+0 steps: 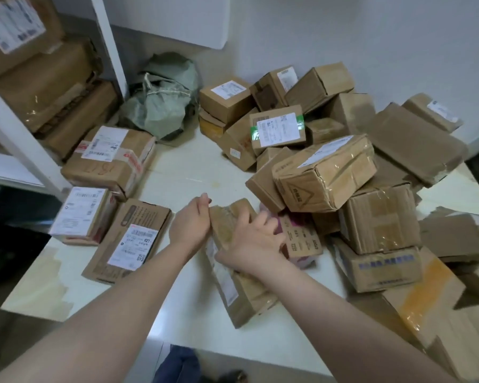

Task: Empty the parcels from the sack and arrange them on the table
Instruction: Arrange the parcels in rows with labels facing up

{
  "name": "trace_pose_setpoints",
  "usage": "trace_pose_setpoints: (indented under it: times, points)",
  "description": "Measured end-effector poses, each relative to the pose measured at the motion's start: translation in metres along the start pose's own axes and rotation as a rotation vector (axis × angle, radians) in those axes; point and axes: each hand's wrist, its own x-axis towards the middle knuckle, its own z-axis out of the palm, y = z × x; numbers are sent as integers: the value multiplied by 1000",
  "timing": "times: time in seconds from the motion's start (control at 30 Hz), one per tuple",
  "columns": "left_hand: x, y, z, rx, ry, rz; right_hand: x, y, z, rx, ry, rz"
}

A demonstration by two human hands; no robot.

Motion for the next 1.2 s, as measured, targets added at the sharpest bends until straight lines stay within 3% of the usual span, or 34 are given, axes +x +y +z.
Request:
trace_pose_setpoints:
  times: [0.1, 0.33, 0.5, 0.63, 0.77, 0.9, 1.1, 1.2]
  points:
    - [37, -9, -36, 51, 166, 36, 13, -22, -30, 235, -19, -15]
    - [106, -45, -110, 432, 303, 115, 88, -77, -80, 871, -82, 73]
    - [151, -72, -137, 449, 253, 156, 144, -127, -89, 982, 85, 169]
    - [174, -83, -148, 399, 154, 60, 164, -157, -83, 1203, -10, 147]
    - [179, -96, -149, 438, -81, -37, 177, -169, -59, 1049, -239, 122]
    - [176, -98, -138, 526, -100, -11, 182, -179, -50, 1050, -342, 150]
    - [177, -81, -128, 526, -49, -77, 184, -170, -46, 831, -293, 127]
    - [171, -58, -120, 523, 23, 32, 176, -159, -48, 720, -154, 77]
